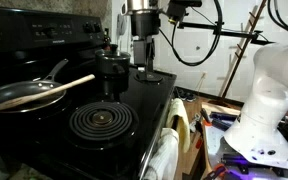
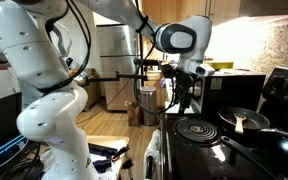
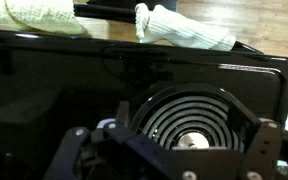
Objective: Take the lid off the black pot and place it on the back left plate of the stove
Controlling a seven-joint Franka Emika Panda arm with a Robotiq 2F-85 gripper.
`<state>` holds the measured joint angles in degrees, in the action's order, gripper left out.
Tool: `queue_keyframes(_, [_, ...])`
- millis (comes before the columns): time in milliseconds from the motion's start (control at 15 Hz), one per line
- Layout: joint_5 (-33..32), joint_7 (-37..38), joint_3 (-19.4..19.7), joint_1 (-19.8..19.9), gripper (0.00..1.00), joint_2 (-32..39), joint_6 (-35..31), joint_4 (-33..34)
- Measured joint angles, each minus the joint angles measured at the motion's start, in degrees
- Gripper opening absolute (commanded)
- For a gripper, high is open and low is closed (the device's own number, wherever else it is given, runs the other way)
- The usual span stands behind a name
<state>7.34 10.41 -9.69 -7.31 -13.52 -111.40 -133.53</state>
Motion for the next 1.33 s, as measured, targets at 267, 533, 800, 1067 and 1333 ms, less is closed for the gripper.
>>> queue_keyframes(267, [0.0, 0.0, 0.0, 0.0, 1.00, 0.0, 0.0, 0.0])
queue_keyframes(533, [-4.3, 1.4, 0.6, 0.9, 1.00, 0.3, -3.8, 0.0])
queue_keyframes(800, [-11.4, 2.6, 2.7, 3.7, 1.00, 2.3, -8.1, 0.7])
queue_keyframes(1067, [-14.8, 2.6, 5.8, 6.1, 1.00, 5.1, -9.1, 4.7])
queue_keyframes(1333, [-14.9, 2.3, 9.1, 7.4, 1.00, 8.8, -9.2, 11.5])
